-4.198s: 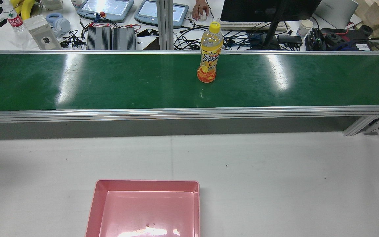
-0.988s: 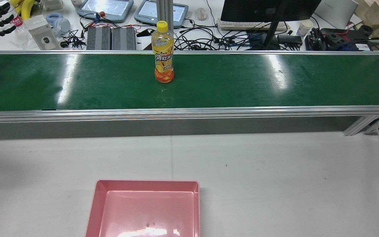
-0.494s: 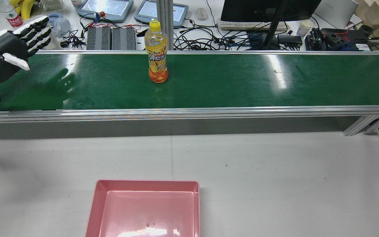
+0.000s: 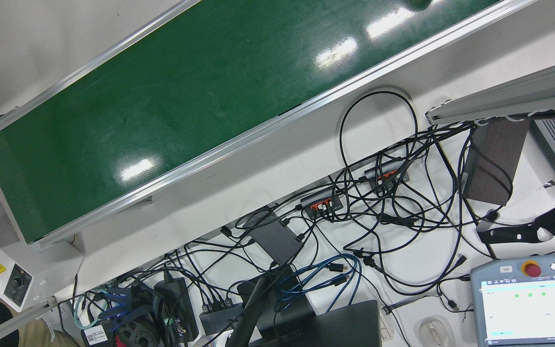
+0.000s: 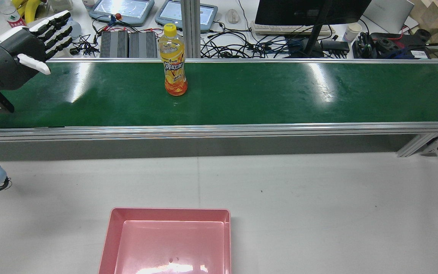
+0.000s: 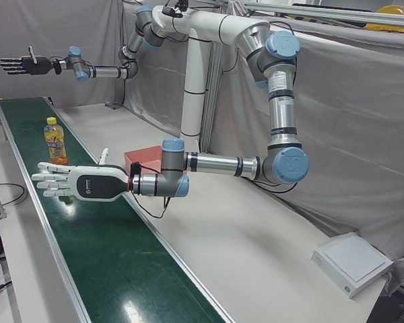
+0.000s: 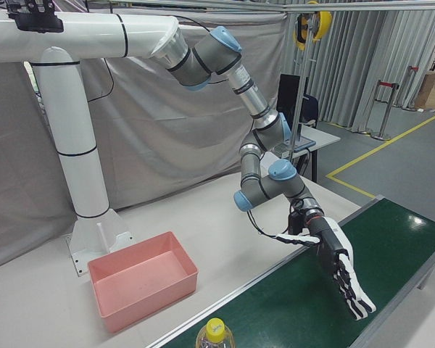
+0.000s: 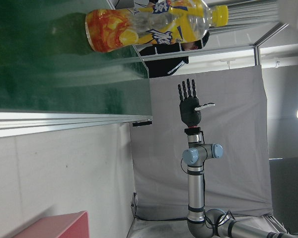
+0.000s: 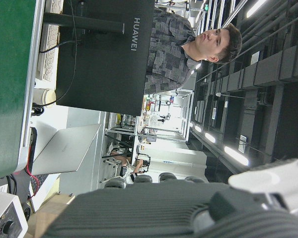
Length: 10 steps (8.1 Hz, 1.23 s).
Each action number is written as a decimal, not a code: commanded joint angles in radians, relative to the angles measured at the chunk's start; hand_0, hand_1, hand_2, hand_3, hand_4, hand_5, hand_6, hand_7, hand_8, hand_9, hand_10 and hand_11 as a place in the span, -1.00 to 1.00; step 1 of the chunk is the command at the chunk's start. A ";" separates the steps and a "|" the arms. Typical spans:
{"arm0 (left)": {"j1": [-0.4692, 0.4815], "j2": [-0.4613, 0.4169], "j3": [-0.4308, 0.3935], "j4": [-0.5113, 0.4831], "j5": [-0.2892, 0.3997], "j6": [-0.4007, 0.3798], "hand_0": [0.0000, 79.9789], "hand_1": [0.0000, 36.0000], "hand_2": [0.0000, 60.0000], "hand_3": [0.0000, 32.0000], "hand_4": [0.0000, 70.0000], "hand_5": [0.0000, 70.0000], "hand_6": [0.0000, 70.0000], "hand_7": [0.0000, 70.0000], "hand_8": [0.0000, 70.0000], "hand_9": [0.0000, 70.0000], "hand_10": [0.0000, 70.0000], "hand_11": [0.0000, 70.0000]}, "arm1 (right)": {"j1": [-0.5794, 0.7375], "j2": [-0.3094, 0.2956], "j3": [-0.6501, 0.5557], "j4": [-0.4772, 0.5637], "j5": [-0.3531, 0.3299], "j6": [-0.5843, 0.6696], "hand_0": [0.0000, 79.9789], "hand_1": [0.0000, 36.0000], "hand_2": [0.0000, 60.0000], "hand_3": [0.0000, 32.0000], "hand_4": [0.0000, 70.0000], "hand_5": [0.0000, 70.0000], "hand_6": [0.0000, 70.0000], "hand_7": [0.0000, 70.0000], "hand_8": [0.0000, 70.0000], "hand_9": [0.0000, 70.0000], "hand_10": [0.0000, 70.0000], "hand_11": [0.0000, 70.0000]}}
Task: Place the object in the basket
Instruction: 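Reach the left hand toward the juice bottle on the conveyor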
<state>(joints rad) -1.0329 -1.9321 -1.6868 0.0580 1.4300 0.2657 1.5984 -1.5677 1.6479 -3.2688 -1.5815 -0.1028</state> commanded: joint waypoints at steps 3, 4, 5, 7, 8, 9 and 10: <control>0.082 -0.093 -0.001 0.111 -0.114 0.075 0.40 -0.71 -1.00 -0.76 -0.77 -0.72 -1.00 -1.00 -0.95 -0.93 -0.94 -0.87 | 0.000 0.000 0.001 0.000 0.000 0.000 -1.00 -1.00 -1.00 -1.00 -1.00 -1.00 -1.00 -1.00 -1.00 -1.00 -1.00 -1.00; 0.085 -0.094 0.001 0.111 -0.117 0.081 0.39 -0.75 -1.00 -0.75 -0.77 -0.73 -1.00 -1.00 -0.95 -0.94 -0.95 -0.88 | 0.000 0.000 0.001 0.000 0.000 0.000 -1.00 -1.00 -1.00 -1.00 -1.00 -1.00 -1.00 -1.00 -1.00 -1.00 -1.00 -1.00; 0.093 -0.093 0.002 0.111 -0.117 0.083 0.39 -0.78 -1.00 -0.73 -0.78 -0.75 -1.00 -1.00 -0.94 -0.93 -0.94 -0.88 | 0.000 0.000 0.000 0.000 0.000 0.000 -1.00 -1.00 -1.00 -1.00 -1.00 -1.00 -1.00 -1.00 -1.00 -1.00 -1.00 -1.00; 0.108 -0.103 0.082 0.054 -0.131 0.086 0.38 -0.82 -1.00 -0.79 -0.77 -0.73 -1.00 -1.00 -0.93 -0.92 -0.94 -0.87 | 0.000 0.000 0.000 0.000 0.000 -0.001 -1.00 -1.00 -1.00 -1.00 -1.00 -1.00 -1.00 -1.00 -1.00 -1.00 -1.00 -1.00; 0.108 -0.111 0.088 0.051 -0.131 0.087 0.38 -0.82 -1.00 -0.76 -0.77 -0.73 -1.00 -1.00 -0.94 -0.93 -0.95 -0.88 | 0.000 0.000 0.000 0.000 0.000 0.000 -1.00 -1.00 -1.00 -1.00 -1.00 -1.00 -1.00 -1.00 -1.00 -1.00 -1.00 -1.00; 0.123 -0.120 0.088 0.052 -0.131 0.086 0.38 -0.81 -1.00 -0.78 -0.77 -0.73 -1.00 -1.00 -0.94 -0.93 -0.95 -0.89 | 0.000 0.000 0.000 0.000 0.000 0.000 -1.00 -1.00 -1.00 -1.00 -1.00 -1.00 -1.00 -1.00 -1.00 -1.00 -1.00 -1.00; 0.148 -0.123 0.087 0.054 -0.131 0.086 0.39 -0.80 -1.00 -0.75 -0.77 -0.75 -1.00 -1.00 -0.94 -0.94 -0.95 -0.89 | 0.000 0.000 0.001 0.000 0.000 0.000 -1.00 -1.00 -1.00 -1.00 -1.00 -1.00 -1.00 -1.00 -1.00 -1.00 -1.00 -1.00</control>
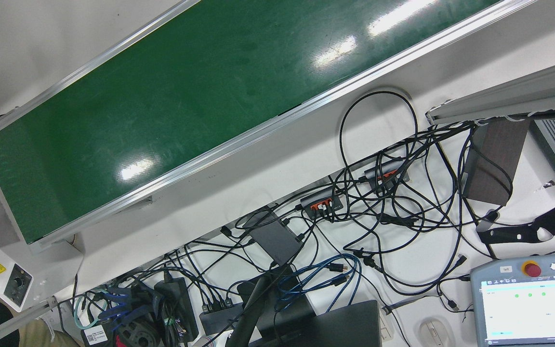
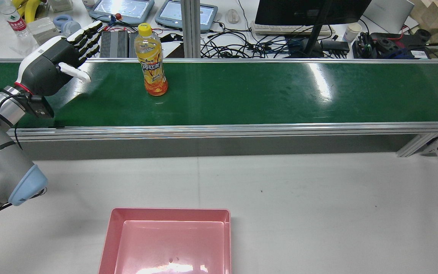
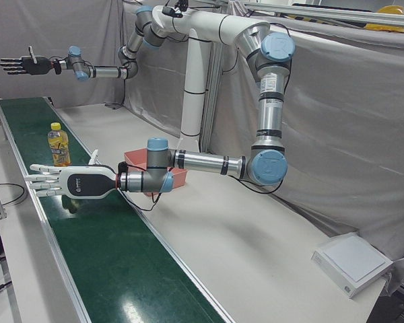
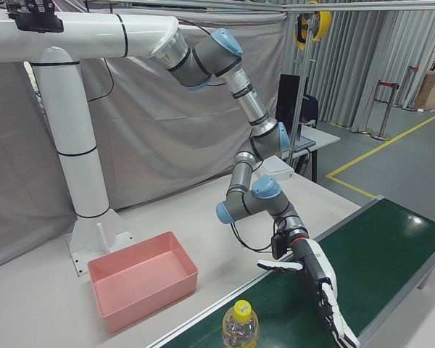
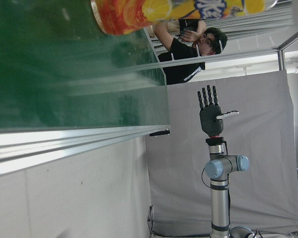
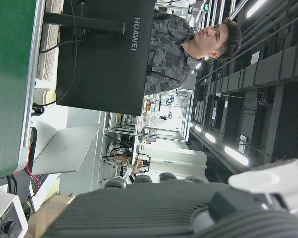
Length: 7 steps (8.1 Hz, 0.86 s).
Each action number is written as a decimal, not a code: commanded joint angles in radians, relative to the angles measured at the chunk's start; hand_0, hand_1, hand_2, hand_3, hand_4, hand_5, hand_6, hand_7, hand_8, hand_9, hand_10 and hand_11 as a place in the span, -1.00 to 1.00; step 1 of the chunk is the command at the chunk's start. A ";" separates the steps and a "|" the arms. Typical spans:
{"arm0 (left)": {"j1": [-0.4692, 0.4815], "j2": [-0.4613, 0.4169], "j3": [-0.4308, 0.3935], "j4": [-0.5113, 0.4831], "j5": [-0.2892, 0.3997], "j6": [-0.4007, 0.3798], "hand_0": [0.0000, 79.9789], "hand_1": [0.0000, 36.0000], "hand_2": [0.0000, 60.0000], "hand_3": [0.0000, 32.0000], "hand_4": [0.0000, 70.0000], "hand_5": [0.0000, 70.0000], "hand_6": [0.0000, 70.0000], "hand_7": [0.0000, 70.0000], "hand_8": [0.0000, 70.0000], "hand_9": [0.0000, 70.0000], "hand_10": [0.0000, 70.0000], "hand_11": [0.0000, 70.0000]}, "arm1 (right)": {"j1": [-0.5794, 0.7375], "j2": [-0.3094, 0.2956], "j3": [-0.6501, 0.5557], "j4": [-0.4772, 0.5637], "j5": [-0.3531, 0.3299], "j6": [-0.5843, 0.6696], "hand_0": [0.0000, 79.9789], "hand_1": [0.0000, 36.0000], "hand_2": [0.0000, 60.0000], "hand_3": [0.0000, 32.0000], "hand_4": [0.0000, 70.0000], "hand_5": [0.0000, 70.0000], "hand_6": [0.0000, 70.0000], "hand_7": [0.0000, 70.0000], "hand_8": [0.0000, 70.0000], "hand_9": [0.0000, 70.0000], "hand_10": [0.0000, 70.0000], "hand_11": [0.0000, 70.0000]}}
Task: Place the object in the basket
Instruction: 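Reach the left hand toward the juice bottle on the conveyor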
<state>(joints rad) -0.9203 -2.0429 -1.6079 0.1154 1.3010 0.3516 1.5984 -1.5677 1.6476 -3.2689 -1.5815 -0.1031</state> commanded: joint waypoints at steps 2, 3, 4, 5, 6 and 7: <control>0.057 -0.028 0.006 0.000 -0.002 0.000 0.40 -0.77 -1.00 -0.75 -0.76 -0.74 -1.00 -1.00 -0.94 -0.93 -0.96 -0.91 | 0.000 0.000 0.000 0.000 0.000 -0.001 -1.00 -1.00 -1.00 -1.00 -1.00 -1.00 -1.00 -1.00 -1.00 -1.00 -1.00 -1.00; 0.057 -0.034 0.006 0.001 -0.002 0.000 0.41 -0.75 -1.00 -0.79 -0.75 -0.72 -1.00 -1.00 -0.93 -0.92 -0.95 -0.89 | 0.000 0.000 0.001 0.000 0.000 0.000 -1.00 -1.00 -1.00 -1.00 -1.00 -1.00 -1.00 -1.00 -1.00 -1.00 -1.00 -1.00; 0.057 -0.048 0.006 0.003 0.000 0.000 0.41 -0.73 -1.00 -0.81 -0.75 -0.70 -1.00 -1.00 -0.94 -0.93 -0.95 -0.89 | 0.000 0.000 0.001 0.000 0.000 0.000 -1.00 -1.00 -1.00 -1.00 -1.00 -1.00 -1.00 -1.00 -1.00 -1.00 -1.00 -1.00; 0.058 -0.062 0.009 0.007 0.000 -0.002 0.43 -0.70 -1.00 -0.84 -0.74 -0.70 -1.00 -1.00 -0.94 -0.94 -0.95 -0.88 | 0.000 0.000 0.000 0.000 0.000 0.000 -1.00 -1.00 -1.00 -1.00 -1.00 -1.00 -1.00 -1.00 -1.00 -1.00 -1.00 -1.00; 0.058 -0.069 0.011 0.009 0.000 -0.002 0.44 -0.68 -1.00 -0.88 -0.73 -0.67 -1.00 -1.00 -0.94 -0.94 -0.94 -0.87 | 0.000 0.000 0.001 0.000 0.000 0.000 -1.00 -1.00 -1.00 -1.00 -1.00 -1.00 -1.00 -1.00 -1.00 -1.00 -1.00 -1.00; 0.057 -0.088 0.013 0.018 0.000 -0.002 0.44 -0.68 -1.00 -0.88 -0.72 -0.67 -1.00 -1.00 -0.94 -0.94 -0.95 -0.88 | 0.000 0.000 0.001 0.000 0.000 0.000 -1.00 -1.00 -1.00 -1.00 -1.00 -1.00 -1.00 -1.00 -1.00 -1.00 -1.00 -1.00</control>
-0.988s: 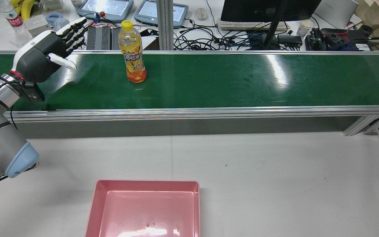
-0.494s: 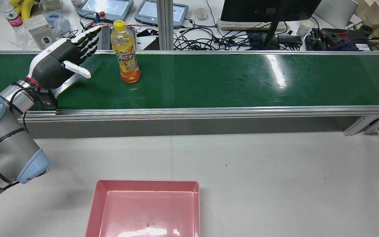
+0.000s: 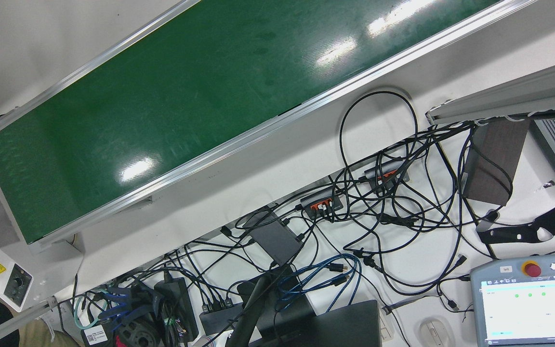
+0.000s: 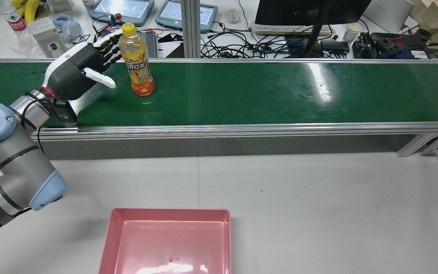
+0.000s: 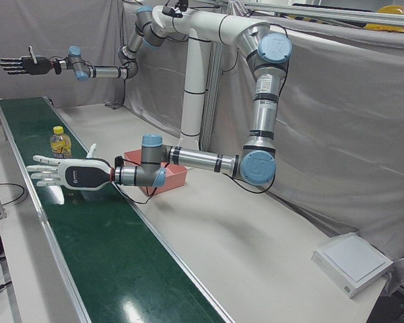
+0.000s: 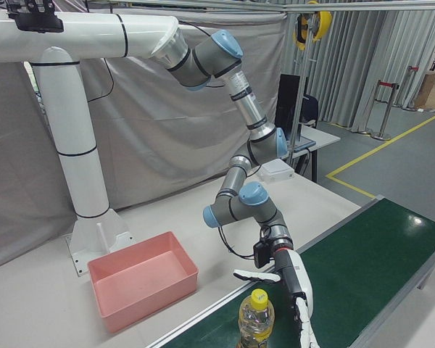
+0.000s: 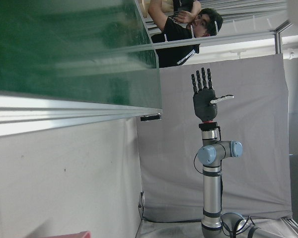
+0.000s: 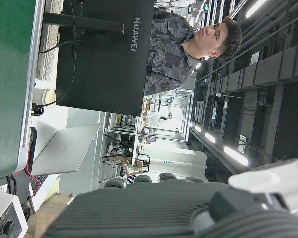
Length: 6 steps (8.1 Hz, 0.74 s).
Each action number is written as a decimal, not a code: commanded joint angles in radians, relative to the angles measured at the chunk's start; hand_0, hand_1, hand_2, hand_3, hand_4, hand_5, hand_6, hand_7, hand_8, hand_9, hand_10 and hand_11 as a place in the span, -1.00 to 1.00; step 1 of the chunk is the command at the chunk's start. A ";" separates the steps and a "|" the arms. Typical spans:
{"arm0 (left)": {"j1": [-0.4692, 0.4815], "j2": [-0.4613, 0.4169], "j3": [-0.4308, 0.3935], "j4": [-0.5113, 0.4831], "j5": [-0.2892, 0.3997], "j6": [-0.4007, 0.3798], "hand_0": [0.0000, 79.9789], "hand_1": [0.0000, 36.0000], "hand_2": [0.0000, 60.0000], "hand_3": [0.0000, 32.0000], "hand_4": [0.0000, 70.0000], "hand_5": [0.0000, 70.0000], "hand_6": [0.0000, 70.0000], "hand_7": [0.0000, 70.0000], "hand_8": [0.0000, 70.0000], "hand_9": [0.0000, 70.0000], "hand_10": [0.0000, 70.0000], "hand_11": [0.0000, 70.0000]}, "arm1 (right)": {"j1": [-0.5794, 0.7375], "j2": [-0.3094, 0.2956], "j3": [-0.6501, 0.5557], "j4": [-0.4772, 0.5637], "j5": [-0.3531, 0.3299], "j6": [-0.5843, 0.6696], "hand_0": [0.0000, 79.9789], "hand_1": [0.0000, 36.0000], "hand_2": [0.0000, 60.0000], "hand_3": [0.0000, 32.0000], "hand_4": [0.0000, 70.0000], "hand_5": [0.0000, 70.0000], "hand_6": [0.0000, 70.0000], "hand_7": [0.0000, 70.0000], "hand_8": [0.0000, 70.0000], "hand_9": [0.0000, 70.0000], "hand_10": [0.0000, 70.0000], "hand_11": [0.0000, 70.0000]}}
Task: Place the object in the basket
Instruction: 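Close the left hand fingers around the juice bottle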
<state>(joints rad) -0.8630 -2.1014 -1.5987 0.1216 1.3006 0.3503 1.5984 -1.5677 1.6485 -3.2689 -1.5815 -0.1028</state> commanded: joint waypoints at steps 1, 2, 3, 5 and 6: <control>-0.001 -0.040 0.006 0.012 0.000 -0.001 0.45 -0.68 -1.00 -0.89 -0.71 -0.69 -1.00 -1.00 -0.95 -0.95 -0.95 -0.89 | 0.000 0.000 0.000 0.000 0.000 0.000 -1.00 -1.00 -1.00 -1.00 -1.00 -1.00 -1.00 -1.00 -1.00 -1.00 -1.00 -1.00; -0.001 -0.048 0.011 0.012 0.000 -0.001 0.45 -0.68 -1.00 -0.91 -0.71 -0.66 -1.00 -1.00 -0.95 -0.95 -0.95 -0.88 | 0.000 0.000 0.000 0.000 0.000 0.000 -1.00 -1.00 -1.00 -1.00 -1.00 -1.00 -1.00 -1.00 -1.00 -1.00 -1.00 -1.00; -0.001 -0.052 0.019 0.009 0.000 -0.001 0.43 -0.66 -1.00 -0.96 -0.69 -0.65 -1.00 -1.00 -0.95 -0.95 -0.91 -0.83 | 0.000 0.000 0.000 0.000 0.000 0.000 -1.00 -1.00 -1.00 -1.00 -1.00 -1.00 -1.00 -1.00 -1.00 -1.00 -1.00 -1.00; -0.002 -0.066 0.020 0.030 0.000 -0.008 0.49 -0.17 -1.00 -1.00 -0.49 0.43 -0.75 -0.56 -0.51 -0.29 -0.27 0.11 | 0.000 0.000 0.000 0.000 0.000 0.000 -1.00 -1.00 -1.00 -1.00 -1.00 -1.00 -1.00 -1.00 -1.00 -1.00 -1.00 -1.00; -0.005 -0.087 0.020 0.083 -0.001 -0.002 0.99 -0.04 -1.00 -1.00 0.41 1.00 -0.17 0.30 0.26 0.76 0.92 1.00 | 0.000 0.000 0.000 0.000 0.000 0.000 -1.00 -1.00 -1.00 -1.00 -1.00 -1.00 -1.00 -1.00 -1.00 -1.00 -1.00 -1.00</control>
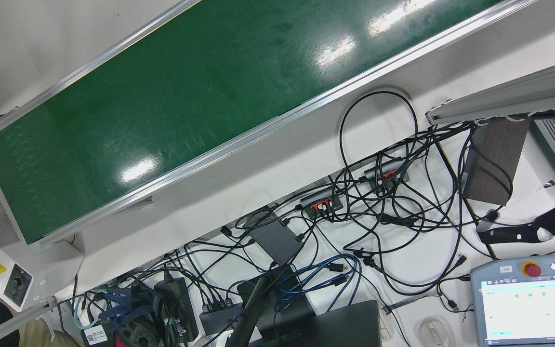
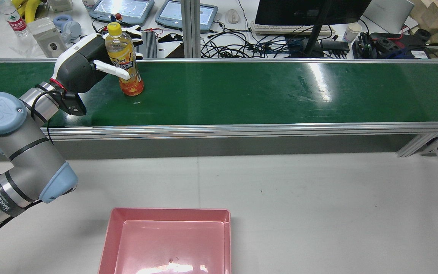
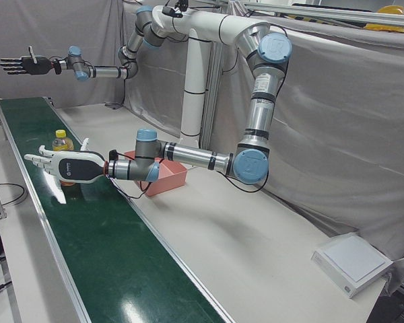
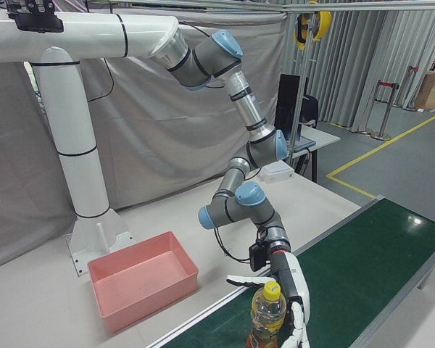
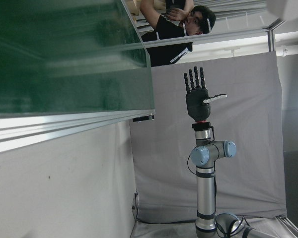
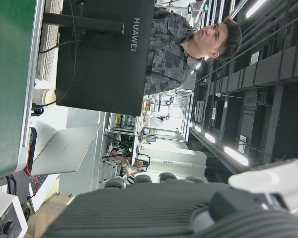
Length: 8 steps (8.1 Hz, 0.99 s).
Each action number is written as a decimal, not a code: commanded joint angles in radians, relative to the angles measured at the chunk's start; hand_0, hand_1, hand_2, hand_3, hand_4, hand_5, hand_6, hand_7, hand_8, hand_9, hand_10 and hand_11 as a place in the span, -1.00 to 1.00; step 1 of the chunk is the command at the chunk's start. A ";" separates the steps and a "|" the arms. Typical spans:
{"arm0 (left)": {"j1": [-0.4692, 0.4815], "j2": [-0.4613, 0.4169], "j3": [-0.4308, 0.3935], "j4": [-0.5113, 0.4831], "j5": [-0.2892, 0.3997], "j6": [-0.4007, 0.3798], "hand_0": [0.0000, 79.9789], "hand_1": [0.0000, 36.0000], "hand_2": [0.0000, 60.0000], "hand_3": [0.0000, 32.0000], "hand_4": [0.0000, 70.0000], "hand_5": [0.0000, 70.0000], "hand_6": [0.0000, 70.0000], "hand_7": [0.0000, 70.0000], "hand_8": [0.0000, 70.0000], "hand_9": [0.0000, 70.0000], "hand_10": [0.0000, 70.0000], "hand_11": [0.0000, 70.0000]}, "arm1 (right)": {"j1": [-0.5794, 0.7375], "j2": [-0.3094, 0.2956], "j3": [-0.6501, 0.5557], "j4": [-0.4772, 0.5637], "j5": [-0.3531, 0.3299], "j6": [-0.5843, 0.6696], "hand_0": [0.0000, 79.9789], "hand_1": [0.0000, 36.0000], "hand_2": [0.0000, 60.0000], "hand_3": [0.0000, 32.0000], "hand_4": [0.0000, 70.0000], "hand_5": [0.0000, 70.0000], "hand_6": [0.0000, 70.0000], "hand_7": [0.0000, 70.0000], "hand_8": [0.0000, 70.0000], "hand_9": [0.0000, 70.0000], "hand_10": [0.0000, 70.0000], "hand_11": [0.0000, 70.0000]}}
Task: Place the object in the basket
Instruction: 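Close the left hand fingers around the juice bottle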
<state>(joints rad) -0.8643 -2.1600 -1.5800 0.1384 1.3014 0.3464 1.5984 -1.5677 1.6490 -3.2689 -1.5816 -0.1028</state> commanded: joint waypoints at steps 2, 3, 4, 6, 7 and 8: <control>-0.010 -0.072 -0.011 0.137 0.001 0.003 0.72 0.51 0.98 -1.00 0.47 1.00 0.85 1.00 1.00 1.00 1.00 1.00 | 0.000 0.000 0.000 0.000 0.000 0.000 -1.00 -1.00 -1.00 -1.00 -1.00 -1.00 -1.00 -1.00 -1.00 -1.00 -1.00 -1.00; -0.010 -0.092 -0.014 0.160 0.004 0.003 0.56 0.58 1.00 -1.00 0.39 1.00 0.87 1.00 1.00 1.00 1.00 1.00 | 0.000 0.000 0.000 0.000 0.000 0.000 -1.00 -1.00 -1.00 -1.00 -1.00 -1.00 -1.00 -1.00 -1.00 -1.00 -1.00 -1.00; -0.012 -0.092 -0.031 0.161 0.009 -0.001 0.53 0.50 1.00 -1.00 0.33 1.00 0.79 1.00 1.00 1.00 1.00 1.00 | 0.000 0.000 0.000 0.000 0.000 0.000 -1.00 -1.00 -1.00 -1.00 -1.00 -1.00 -1.00 -1.00 -1.00 -1.00 -1.00 -1.00; -0.015 -0.069 -0.124 0.161 0.009 -0.001 0.50 0.26 0.69 -1.00 0.21 1.00 0.64 1.00 1.00 1.00 1.00 1.00 | 0.000 0.000 0.000 0.000 0.000 0.000 -1.00 -1.00 -1.00 -1.00 -1.00 -1.00 -1.00 -1.00 -1.00 -1.00 -1.00 -1.00; 0.001 0.019 -0.197 0.150 0.019 -0.003 0.48 0.18 0.51 -1.00 0.14 1.00 0.58 1.00 1.00 1.00 1.00 1.00 | 0.000 0.000 0.000 0.000 0.000 0.000 -1.00 -1.00 -1.00 -1.00 -1.00 -1.00 -1.00 -1.00 -1.00 -1.00 -1.00 -1.00; 0.019 0.104 -0.300 0.150 0.019 -0.001 0.48 0.18 0.51 -1.00 0.16 1.00 0.58 1.00 1.00 1.00 1.00 1.00 | 0.000 0.000 0.000 0.000 0.000 0.000 -1.00 -1.00 -1.00 -1.00 -1.00 -1.00 -1.00 -1.00 -1.00 -1.00 -1.00 -1.00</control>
<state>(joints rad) -0.8725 -2.2017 -1.7092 0.2947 1.3133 0.3448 1.5984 -1.5677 1.6490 -3.2689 -1.5815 -0.1028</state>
